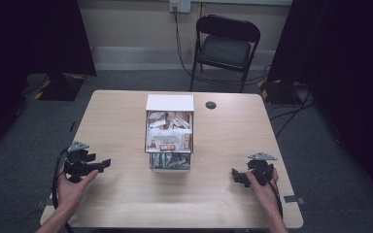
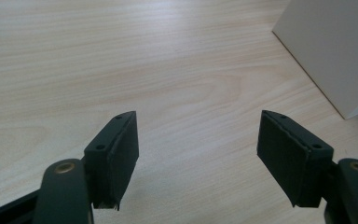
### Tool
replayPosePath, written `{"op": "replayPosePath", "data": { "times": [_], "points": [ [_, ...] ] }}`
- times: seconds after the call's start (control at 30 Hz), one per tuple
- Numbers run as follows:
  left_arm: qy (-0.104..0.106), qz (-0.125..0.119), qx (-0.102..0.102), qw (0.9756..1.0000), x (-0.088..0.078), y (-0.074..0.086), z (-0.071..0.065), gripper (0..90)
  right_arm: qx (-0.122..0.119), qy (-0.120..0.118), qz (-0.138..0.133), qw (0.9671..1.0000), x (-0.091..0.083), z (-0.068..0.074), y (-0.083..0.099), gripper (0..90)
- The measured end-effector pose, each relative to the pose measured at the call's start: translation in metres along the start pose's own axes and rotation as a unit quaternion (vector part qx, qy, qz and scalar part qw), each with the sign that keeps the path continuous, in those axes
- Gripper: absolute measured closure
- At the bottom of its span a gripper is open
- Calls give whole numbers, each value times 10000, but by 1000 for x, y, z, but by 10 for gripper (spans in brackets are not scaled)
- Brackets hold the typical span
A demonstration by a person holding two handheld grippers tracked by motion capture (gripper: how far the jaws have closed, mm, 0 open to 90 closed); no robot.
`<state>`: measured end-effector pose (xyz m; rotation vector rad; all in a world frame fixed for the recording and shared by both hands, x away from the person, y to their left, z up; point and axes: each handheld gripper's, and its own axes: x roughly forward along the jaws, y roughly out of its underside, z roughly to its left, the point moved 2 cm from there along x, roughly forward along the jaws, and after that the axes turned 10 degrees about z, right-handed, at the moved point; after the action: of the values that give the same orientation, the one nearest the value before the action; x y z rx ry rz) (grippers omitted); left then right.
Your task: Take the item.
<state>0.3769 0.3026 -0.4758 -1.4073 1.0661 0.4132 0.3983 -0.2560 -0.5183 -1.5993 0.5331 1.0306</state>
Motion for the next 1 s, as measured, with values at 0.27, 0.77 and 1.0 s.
{"op": "replayPosePath", "data": {
  "times": [0.27, 0.77, 1.0],
  "points": [
    [465, -318, -81, 9984, -10, -3, -3, 275, 0, 1, 0, 10000, 0, 0, 0, 0],
    [868, -851, 129, 9925, -34, -9, -12, 340, 0, 1, 0, 10000, 0, 0, 0, 0],
    [1052, -1073, 176, 9885, -45, -12, -13, 343, 1, 0, 0, 10000, 0, 0, 0, 0]
  ]
}}
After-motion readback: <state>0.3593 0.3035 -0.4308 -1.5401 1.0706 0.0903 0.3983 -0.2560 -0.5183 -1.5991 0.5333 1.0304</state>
